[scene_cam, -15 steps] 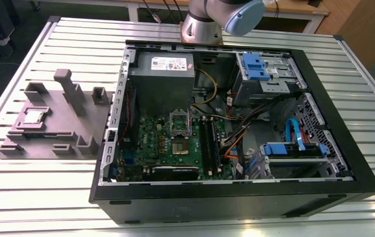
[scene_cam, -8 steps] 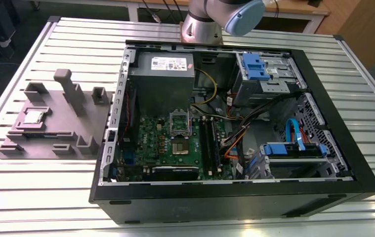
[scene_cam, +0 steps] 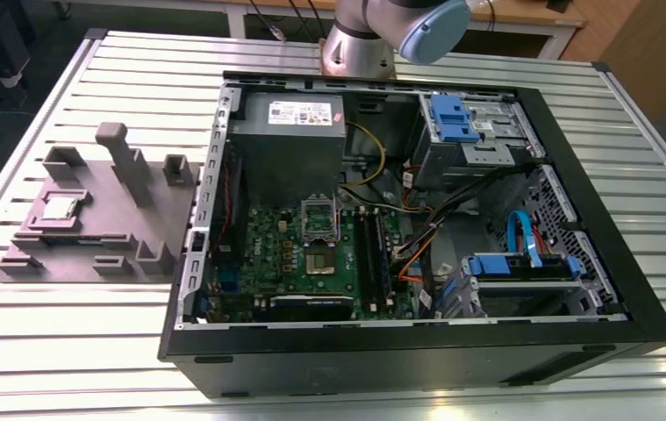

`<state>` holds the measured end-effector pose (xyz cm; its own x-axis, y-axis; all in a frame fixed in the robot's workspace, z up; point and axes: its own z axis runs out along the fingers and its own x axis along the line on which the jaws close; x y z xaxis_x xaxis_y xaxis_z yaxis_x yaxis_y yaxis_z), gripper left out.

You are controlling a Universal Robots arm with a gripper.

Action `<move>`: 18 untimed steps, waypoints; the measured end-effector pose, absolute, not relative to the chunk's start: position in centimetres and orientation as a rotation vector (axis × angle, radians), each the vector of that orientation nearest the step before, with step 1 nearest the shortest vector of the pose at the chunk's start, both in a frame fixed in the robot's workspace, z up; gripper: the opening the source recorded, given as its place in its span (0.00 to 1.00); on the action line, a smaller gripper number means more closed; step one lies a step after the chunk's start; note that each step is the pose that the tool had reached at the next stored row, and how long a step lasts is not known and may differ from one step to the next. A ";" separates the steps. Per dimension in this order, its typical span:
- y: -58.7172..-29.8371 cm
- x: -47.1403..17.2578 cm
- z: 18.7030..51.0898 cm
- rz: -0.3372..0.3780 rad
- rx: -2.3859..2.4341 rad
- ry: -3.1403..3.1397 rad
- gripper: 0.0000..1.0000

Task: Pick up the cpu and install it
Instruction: 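Pick up the cpu and move it towards the insertion slot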

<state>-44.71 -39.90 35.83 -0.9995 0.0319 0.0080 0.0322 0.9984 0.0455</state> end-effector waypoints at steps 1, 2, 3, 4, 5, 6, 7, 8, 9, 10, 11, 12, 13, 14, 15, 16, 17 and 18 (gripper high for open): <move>-39.9 -44.7 35.8 -0.071 -0.050 -3.133 0.71; -39.9 -44.7 35.8 -0.071 -0.049 -3.133 0.71; -39.9 -44.7 35.8 -0.071 -0.047 -3.133 0.71; -39.9 -44.7 35.8 -0.071 -0.045 -3.133 0.71; -39.9 -44.7 35.8 -0.071 -0.045 -3.133 0.71; -39.9 -44.7 35.8 -0.071 -0.045 -3.133 0.71; -39.9 -44.7 35.8 -0.072 -0.045 -3.133 0.71; -39.9 -44.7 35.8 -0.071 -0.045 -3.133 0.71; -39.9 -44.7 35.8 -0.071 -0.045 -3.133 0.71; -39.9 -44.7 35.8 -0.071 -0.045 -3.133 0.71; -39.9 -44.7 35.8 -0.071 -0.045 -3.133 0.71; -39.9 -44.7 35.7 -0.071 -0.044 -3.133 0.71; -39.9 -44.7 35.7 -0.071 -0.045 -3.133 0.71; -39.9 -44.7 35.7 -0.072 -0.045 -3.133 0.71; -39.9 -44.7 35.7 -0.072 -0.044 -3.133 0.71; -39.9 -44.7 35.6 -0.072 -0.044 -3.133 0.71; -39.9 -44.7 35.6 -0.072 -0.044 -3.133 0.71; -39.9 -44.7 35.5 -0.072 -0.044 -3.132 0.71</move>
<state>-44.71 -39.90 35.48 -0.9996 0.0278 0.0087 0.0282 0.9986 0.0455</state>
